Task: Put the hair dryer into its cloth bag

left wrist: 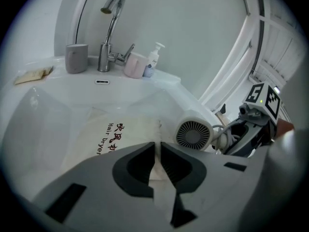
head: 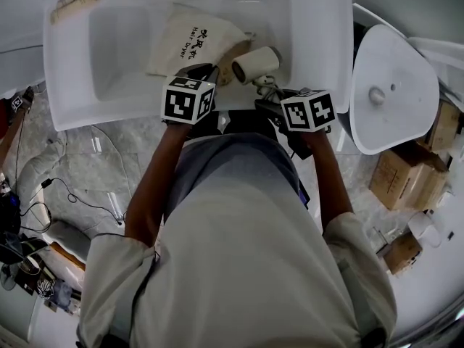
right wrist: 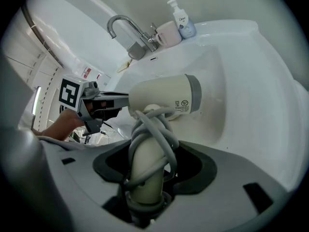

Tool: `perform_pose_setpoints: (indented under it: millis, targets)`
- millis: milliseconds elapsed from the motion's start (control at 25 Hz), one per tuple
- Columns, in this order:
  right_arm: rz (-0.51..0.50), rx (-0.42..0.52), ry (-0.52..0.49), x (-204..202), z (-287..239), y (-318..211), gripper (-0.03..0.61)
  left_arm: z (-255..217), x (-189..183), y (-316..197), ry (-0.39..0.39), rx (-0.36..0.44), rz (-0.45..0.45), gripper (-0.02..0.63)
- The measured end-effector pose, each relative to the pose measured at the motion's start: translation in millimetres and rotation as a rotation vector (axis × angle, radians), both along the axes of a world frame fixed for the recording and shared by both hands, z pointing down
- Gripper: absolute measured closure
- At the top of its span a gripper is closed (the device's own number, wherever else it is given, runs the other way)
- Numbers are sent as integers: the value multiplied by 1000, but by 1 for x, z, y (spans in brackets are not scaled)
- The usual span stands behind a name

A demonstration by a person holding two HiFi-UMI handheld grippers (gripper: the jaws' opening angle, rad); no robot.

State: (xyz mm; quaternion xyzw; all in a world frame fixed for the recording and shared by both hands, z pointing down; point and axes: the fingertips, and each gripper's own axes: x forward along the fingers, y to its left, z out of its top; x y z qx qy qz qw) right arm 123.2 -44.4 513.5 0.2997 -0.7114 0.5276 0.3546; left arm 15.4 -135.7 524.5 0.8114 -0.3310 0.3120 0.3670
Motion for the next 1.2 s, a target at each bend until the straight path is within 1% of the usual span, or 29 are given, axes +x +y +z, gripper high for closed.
perform_pose_setpoints:
  millis: [160,320,520,680,920,1200]
  targets:
    - [-16,-27,7,-6,4,0,327,-2,-1,0,42,-17,-23,569]
    - [-46,-49,9,-13,9,-1,327,-3,-5,-2,60,-19,-36,571]
    - [-60,-73,0,-18,12,-1,327,-6,-4,0,71,-17,-42,569]
    - [-72,-90,12,-19,17,-4,327,-9,-4,0,80,-16,-46,569]
    - [-73,-137,-19,-24,21,-5,327,-12,-5,-1,92,-10,-54,569]
    - [-114,-161,-16,-27,28,-7,328,-14,-1,0,98,-11,-45,569]
